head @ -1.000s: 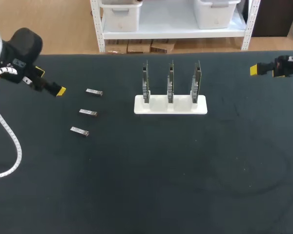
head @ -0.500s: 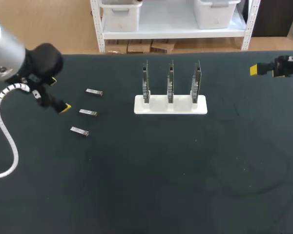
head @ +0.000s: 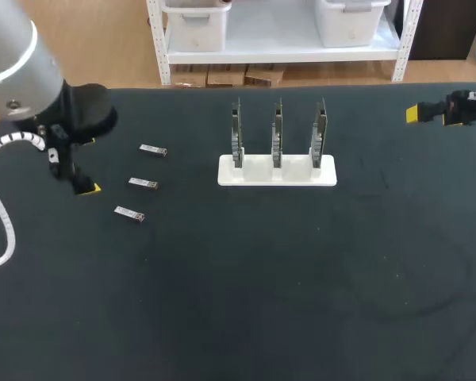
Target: Pick up the optical module with the left hand, and insert it into the network port with the right hand.
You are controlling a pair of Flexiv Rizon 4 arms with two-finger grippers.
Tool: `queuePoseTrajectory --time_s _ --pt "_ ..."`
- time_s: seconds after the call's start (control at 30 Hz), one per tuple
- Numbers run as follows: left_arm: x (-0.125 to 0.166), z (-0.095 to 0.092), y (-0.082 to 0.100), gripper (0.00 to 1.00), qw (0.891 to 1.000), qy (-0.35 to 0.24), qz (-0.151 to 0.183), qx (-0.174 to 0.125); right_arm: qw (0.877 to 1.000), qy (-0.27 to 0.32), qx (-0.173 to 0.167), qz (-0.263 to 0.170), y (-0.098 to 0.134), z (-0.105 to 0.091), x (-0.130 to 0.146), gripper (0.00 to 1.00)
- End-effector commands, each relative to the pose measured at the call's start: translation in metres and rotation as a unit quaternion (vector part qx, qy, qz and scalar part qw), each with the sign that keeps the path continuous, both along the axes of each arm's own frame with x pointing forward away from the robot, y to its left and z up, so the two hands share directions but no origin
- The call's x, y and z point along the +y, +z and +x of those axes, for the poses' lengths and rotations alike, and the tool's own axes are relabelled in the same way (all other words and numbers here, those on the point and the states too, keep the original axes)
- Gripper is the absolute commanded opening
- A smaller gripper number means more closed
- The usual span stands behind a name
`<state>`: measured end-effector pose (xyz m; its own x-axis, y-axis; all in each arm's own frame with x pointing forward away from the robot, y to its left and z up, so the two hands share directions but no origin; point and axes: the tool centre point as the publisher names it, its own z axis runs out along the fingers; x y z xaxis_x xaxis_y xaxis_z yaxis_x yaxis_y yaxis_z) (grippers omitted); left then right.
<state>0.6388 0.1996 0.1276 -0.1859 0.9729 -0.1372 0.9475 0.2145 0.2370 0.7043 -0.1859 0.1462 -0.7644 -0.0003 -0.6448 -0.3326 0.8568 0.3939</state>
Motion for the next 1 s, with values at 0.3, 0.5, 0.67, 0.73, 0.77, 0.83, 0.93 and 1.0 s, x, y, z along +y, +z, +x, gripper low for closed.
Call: queuePoseTrajectory --time_s 0.3,0.5,0.67,0.73,0.77,0.83,0.93,1.0 --pt "-0.008 0.001 -0.017 1.00 0.996 -0.057 0.046 0.052 1.000 -0.001 0.000 -0.001 0.001 -0.001 0.000 1.00" --pt "-0.010 0.000 -0.016 1.00 0.996 -0.065 0.010 0.065 1.000 -0.001 0.000 -0.001 0.001 -0.001 0.000 1.00" --pt "-0.009 0.002 -0.014 1.00 0.998 -0.038 -0.016 0.053 1.000 -0.001 0.000 -0.001 0.001 -0.001 0.000 1.00" --pt "-0.009 0.002 -0.014 1.00 0.998 -0.038 -0.016 0.053 1.000 -0.001 0.000 -0.001 0.001 -0.001 0.000 1.00" --pt "-0.009 0.002 -0.014 1.00 0.998 -0.038 -0.016 0.053 1.000 -0.001 0.000 -0.001 0.001 -0.001 0.000 1.00" --pt "-0.009 0.002 -0.014 1.00 0.998 -0.038 -0.016 0.053 1.000 -0.001 0.000 -0.001 0.001 -0.001 0.000 1.00" --pt "-0.009 0.002 -0.014 1.00 0.998 -0.038 -0.016 0.053 1.000 -0.001 0.000 -0.001 0.001 -0.001 0.000 1.00" --pt "-0.009 0.002 -0.014 1.00 0.998 -0.038 -0.016 0.053 1.000 -0.001 0.000 -0.001 0.001 -0.001 0.000 1.00"
